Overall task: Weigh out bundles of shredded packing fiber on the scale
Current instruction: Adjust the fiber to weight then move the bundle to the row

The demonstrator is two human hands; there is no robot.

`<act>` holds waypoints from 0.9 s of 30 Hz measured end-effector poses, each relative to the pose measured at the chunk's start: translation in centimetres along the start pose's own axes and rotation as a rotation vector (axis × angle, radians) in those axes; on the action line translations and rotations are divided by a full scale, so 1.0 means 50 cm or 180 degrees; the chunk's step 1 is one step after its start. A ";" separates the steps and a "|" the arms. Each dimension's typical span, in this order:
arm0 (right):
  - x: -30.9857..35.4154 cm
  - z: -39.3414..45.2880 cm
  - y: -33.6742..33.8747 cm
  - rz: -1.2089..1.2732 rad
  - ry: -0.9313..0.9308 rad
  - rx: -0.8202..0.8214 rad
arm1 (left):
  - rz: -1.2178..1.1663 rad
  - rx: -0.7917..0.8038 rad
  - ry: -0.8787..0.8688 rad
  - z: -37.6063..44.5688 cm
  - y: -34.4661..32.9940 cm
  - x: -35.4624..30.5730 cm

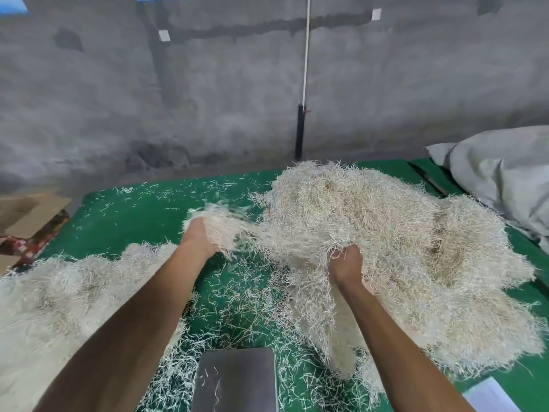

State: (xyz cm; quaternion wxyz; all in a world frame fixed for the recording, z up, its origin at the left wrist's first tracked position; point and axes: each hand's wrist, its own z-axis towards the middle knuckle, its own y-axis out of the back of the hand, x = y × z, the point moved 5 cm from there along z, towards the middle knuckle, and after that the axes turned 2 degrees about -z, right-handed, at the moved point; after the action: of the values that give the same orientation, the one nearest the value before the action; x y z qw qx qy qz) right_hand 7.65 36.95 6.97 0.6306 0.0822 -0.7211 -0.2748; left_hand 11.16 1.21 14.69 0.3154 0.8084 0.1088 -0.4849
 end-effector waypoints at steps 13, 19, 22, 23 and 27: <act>-0.033 -0.024 0.021 -0.0190 -0.0230 -0.0091 | 0.1625 0.2263 0.0011 -0.049 0.017 0.076; -0.005 -0.003 0.029 -0.0095 -0.0246 -0.0177 | 0.4572 0.2519 -0.0301 -0.120 -0.054 0.145; -0.009 -0.009 0.038 -0.0023 -0.0206 -0.0283 | 0.4105 0.1981 -0.0590 -0.107 -0.055 0.142; -0.014 -0.011 0.036 -0.0019 -0.0153 -0.0295 | 0.3614 0.1829 -0.0543 -0.098 -0.052 0.138; -0.030 -0.012 0.013 -0.0261 0.0051 -0.0118 | 0.0005 0.1813 0.0721 -0.089 -0.054 0.136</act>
State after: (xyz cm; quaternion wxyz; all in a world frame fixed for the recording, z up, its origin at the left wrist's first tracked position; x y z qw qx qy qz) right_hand 8.67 38.01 6.02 0.6260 0.1022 -0.7068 -0.3131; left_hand 16.49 5.19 9.26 0.0624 0.9133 0.0023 -0.4025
